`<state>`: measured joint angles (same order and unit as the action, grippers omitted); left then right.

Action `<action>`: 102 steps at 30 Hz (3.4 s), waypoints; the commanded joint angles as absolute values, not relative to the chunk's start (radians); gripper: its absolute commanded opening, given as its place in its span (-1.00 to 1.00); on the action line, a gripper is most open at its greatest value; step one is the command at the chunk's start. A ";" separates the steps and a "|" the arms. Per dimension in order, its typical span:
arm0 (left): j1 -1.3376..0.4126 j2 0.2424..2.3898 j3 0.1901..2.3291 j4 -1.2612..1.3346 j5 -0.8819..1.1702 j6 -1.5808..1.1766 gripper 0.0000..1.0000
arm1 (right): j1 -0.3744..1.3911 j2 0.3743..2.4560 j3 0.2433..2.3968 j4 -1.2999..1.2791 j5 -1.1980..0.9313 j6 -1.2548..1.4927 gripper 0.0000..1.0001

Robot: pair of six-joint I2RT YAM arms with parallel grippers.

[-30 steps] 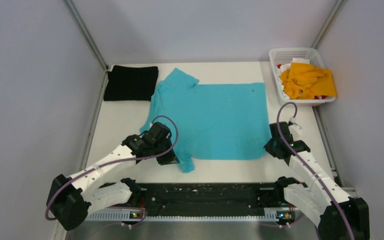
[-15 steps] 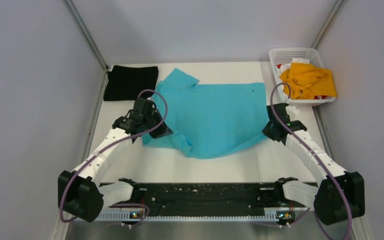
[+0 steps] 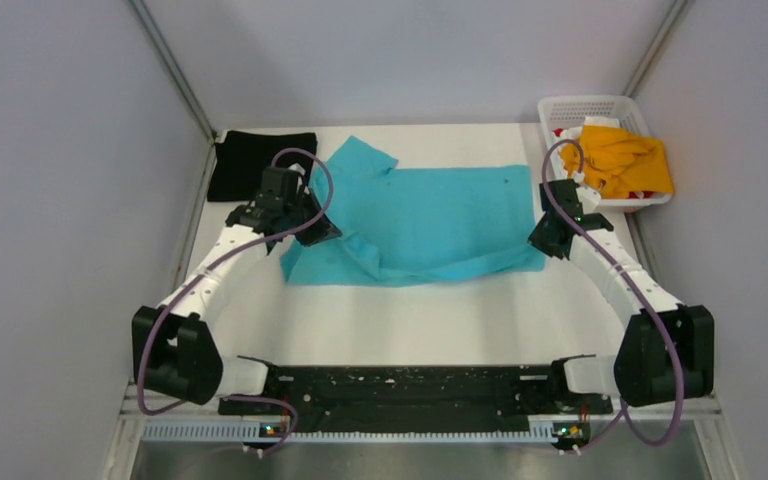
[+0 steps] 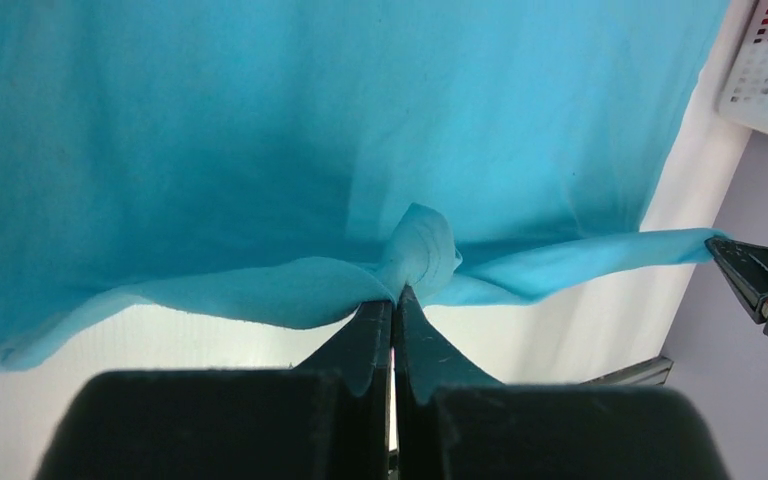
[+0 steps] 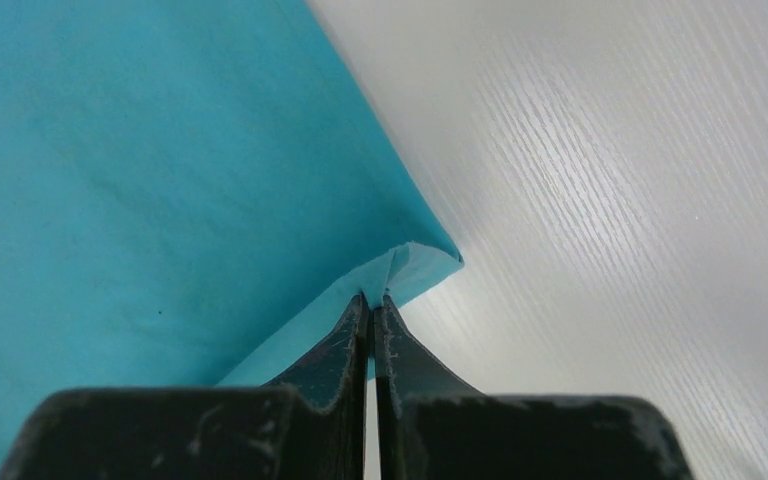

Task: Fold and stack the t-shirts
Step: Fold the flattened tshirt in 1/3 of the way

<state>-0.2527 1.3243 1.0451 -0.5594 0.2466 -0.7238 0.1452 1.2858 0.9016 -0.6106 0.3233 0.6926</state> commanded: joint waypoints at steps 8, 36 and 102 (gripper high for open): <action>-0.182 1.482 1.210 -0.491 0.272 -0.645 -1.00 | 0.100 1.432 1.063 -0.570 0.262 0.660 -1.00; -0.089 1.744 1.409 -0.523 0.316 -0.640 0.97 | 0.109 1.557 1.099 -0.403 0.078 0.505 0.98; -0.232 0.894 0.663 -0.741 -0.026 -0.959 0.98 | 0.362 0.939 0.717 -0.592 0.094 0.695 0.97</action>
<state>-0.2310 0.8555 0.5049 -0.7826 0.0410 -1.0332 0.3515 0.9878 0.6376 -0.6952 0.0044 0.7353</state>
